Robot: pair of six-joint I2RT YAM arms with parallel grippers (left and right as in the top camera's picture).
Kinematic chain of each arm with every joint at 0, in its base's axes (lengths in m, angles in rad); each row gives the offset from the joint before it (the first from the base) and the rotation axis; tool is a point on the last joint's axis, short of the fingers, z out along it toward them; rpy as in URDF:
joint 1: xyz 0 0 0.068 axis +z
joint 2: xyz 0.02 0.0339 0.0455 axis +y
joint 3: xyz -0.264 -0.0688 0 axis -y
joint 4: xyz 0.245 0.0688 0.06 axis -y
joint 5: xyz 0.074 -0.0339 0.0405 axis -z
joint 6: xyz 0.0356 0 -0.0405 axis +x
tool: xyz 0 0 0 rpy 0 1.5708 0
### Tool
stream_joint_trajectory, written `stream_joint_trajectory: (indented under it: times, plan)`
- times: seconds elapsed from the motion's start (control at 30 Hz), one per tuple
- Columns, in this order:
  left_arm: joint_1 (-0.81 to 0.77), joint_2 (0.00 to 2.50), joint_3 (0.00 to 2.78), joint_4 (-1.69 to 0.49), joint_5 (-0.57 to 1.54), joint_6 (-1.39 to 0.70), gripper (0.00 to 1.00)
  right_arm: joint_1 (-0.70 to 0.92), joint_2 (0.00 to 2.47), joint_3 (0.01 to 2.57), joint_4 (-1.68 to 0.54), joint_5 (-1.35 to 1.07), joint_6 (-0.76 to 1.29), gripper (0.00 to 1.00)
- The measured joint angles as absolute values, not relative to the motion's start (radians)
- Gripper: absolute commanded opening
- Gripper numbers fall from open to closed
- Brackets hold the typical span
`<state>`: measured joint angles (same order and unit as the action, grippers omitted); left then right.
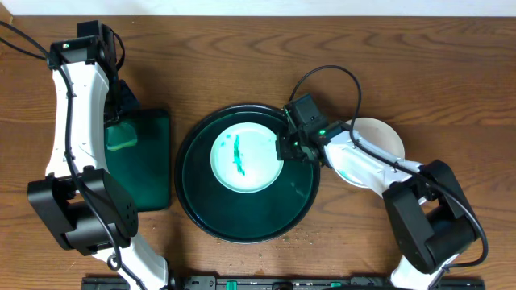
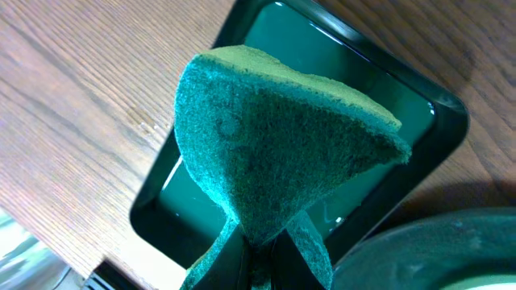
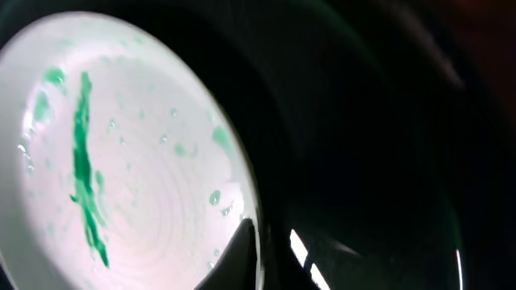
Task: Clean dirty plates on tray and stack at the side
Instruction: 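Bring the sponge in the left gripper over the held plate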
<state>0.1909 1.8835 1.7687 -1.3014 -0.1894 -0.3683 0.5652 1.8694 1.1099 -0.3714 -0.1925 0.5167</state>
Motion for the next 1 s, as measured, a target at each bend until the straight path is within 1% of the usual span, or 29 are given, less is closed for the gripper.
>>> stream_joint_trajectory:
  times: [0.07, 0.1, 0.27, 0.33, 0.43, 0.5, 0.6, 0.83, 1.0]
  plan:
    - [0.191, 1.884, 1.769, -1.302, -0.174, -0.366, 0.07, 0.566, 1.871, 1.11, -0.389, -0.192, 0.521, 0.24]
    - [0.191, 1.884, 1.769, -1.301, -0.166, -0.366, 0.07, 0.566, 1.872, 1.11, -0.399, -0.192, 0.529, 0.26]
    - [0.176, 1.884, 1.769, -1.301, -0.132, -0.353, 0.07, 0.566, 1.876, 1.11, -0.423, -0.199, 0.585, 0.26]
    - [0.16, 1.884, 1.769, -1.301, -0.117, -0.339, 0.07, 0.569, 1.892, 1.111, -0.413, -0.207, 0.601, 0.23]
    - [0.13, 1.884, 1.769, -1.301, -0.103, -0.333, 0.07, 0.568, 1.914, 1.118, -0.377, -0.239, 0.616, 0.15]
    - [0.105, 1.884, 1.769, -1.299, -0.098, -0.328, 0.08, 0.568, 1.93, 1.127, -0.361, -0.27, 0.624, 0.11]
    - [0.069, 1.884, 1.769, -1.294, -0.078, -0.307, 0.07, 0.563, 1.942, 1.131, -0.35, -0.307, 0.628, 0.01]
    - [-0.033, 1.884, 1.704, -1.25, -0.004, -0.282, 0.07, 0.563, 1.95, 1.131, -0.353, -0.34, 0.63, 0.01]
    - [-0.111, 1.884, 1.572, -1.137, 0.056, -0.279, 0.07, 0.563, 1.95, 1.131, -0.353, -0.341, 0.636, 0.01]
